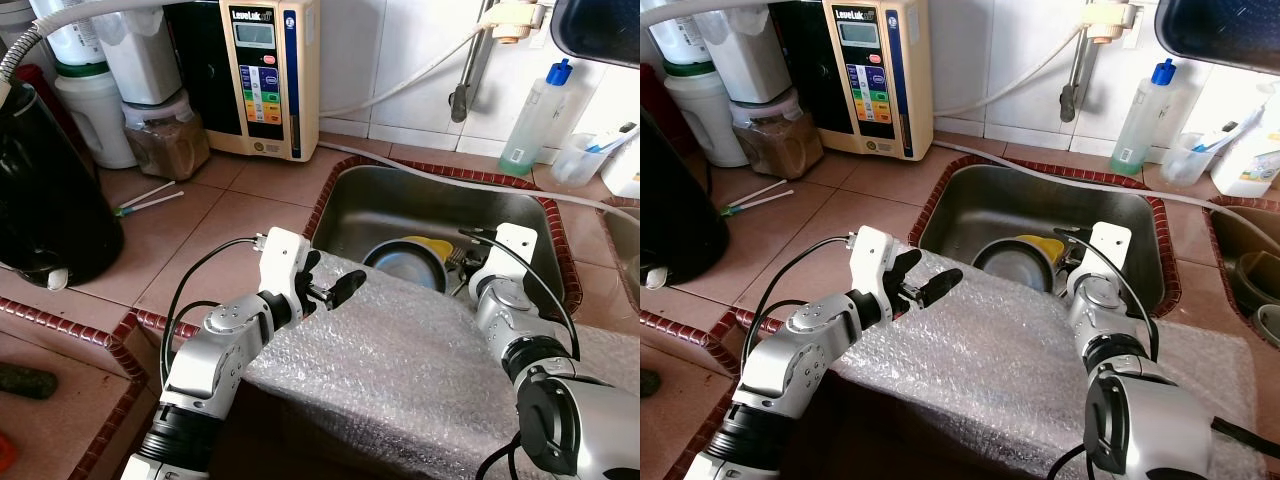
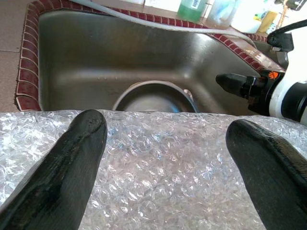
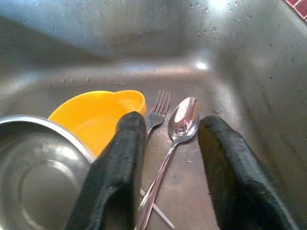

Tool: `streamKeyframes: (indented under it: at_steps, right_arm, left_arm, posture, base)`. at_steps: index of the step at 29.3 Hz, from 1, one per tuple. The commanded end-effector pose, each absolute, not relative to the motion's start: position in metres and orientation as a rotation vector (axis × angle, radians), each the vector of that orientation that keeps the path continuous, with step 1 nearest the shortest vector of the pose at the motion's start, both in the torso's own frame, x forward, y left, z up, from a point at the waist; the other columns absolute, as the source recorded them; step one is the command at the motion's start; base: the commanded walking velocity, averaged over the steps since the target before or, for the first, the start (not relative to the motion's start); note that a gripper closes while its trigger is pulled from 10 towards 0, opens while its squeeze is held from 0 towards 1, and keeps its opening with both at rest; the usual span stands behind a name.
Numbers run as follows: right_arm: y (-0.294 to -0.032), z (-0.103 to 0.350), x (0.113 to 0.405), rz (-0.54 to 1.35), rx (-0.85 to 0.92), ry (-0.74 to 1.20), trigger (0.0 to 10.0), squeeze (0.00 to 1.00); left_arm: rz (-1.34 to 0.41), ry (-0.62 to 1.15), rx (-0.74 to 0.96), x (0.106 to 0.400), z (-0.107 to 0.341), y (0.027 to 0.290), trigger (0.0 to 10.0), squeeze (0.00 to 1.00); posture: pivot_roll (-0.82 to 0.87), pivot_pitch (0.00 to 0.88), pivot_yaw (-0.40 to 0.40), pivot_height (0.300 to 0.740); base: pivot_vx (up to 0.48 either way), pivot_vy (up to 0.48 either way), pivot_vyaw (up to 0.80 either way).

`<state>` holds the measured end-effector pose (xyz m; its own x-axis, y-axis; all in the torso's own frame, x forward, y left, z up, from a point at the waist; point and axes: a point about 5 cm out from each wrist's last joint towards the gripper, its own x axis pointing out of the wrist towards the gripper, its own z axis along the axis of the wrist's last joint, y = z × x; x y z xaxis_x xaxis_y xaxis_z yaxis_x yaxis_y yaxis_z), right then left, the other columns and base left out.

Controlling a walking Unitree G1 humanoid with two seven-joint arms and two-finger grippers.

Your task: Kitchen organization

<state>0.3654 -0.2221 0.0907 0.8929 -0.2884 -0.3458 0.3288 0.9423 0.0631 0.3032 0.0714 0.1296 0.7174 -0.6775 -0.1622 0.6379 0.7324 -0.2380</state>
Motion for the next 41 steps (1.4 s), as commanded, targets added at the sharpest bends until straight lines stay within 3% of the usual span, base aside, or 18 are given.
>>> streamKeyframes:
  at_steps: [1,7,9,15,16,24,31,32,33,34,41]
  right_arm:
    - [-0.219,0.083,0.362,-0.316,0.145,0.365,10.0,1.00]
    - [-0.201,0.093,0.369,-0.185,0.010,0.274,10.0,1.00]
    - [-0.193,0.097,0.371,-0.148,0.029,0.222,10.0,1.00]
    - [-0.183,0.112,0.373,-0.103,-0.029,0.082,10.0,1.00]
    - [-0.181,0.118,0.373,-0.077,-0.060,0.021,10.0,1.00]
    - [-0.183,0.131,0.370,-0.041,-0.134,-0.079,10.0,1.00]
    - [-0.185,0.160,0.364,-0.006,-0.182,-0.218,10.0,1.00]
    - [-0.185,0.162,0.362,-0.002,-0.192,-0.233,10.0,1.00]
    - [-0.185,0.164,0.361,0.001,-0.197,-0.242,10.0,1.00]
    - [-0.185,0.167,0.358,0.006,-0.200,-0.258,10.0,1.00]
    - [-0.190,0.177,0.339,-0.015,-0.212,-0.304,10.0,1.00]
  left_arm:
    - [-0.723,0.244,-0.158,0.305,0.131,0.072,10.0,1.00]
    - [-0.607,0.176,-0.171,0.315,0.138,0.079,10.0,1.00]
    - [-0.506,0.138,-0.125,0.322,0.140,0.087,10.0,1.00]
    - [-0.415,0.087,-0.106,0.328,0.145,0.094,10.0,0.98]
    - [-0.394,0.065,-0.115,0.331,0.147,0.095,10.0,0.00]
    - [-0.307,0.126,-0.098,0.335,0.140,0.097,10.0,0.00]
    - [-0.292,0.052,-0.138,0.336,0.147,0.105,10.0,0.03]
    - [-0.280,0.045,-0.141,0.336,0.148,0.106,10.0,0.57]
    - [-0.271,0.040,-0.144,0.336,0.149,0.107,10.0,0.57]
    - [-0.267,0.037,-0.144,0.336,0.149,0.108,10.0,1.00]
    - [-0.240,0.017,-0.141,0.335,0.150,0.114,10.0,1.00]
  posture:
    - [0.10,0.000,0.016,0.740]
    - [0.10,0.000,0.015,0.740]
    - [0.08,0.000,0.014,0.740]
    - [0.06,0.000,0.020,0.740]
    - [0.06,0.000,0.020,0.740]
    - [0.04,0.000,0.022,0.740]
    - [0.03,0.000,0.016,0.740]
    - [0.02,0.000,0.014,0.740]
    - [0.02,0.000,0.014,0.740]
    - [0.02,0.000,0.014,0.740]
    - [0.01,0.000,0.019,0.740]
  base:
    - [0.000,0.000,0.00]
    - [0.000,0.000,0.00]
    - [0.000,0.000,0.00]
    - [0.000,0.000,0.00]
    - [0.000,0.000,0.00]
    - [0.000,0.000,0.00]
    - [0.000,0.000,0.00]
    - [0.000,0.000,0.00]
    - [0.000,0.000,0.00]
    - [0.000,0.000,0.00]
    - [0.000,0.000,0.00]
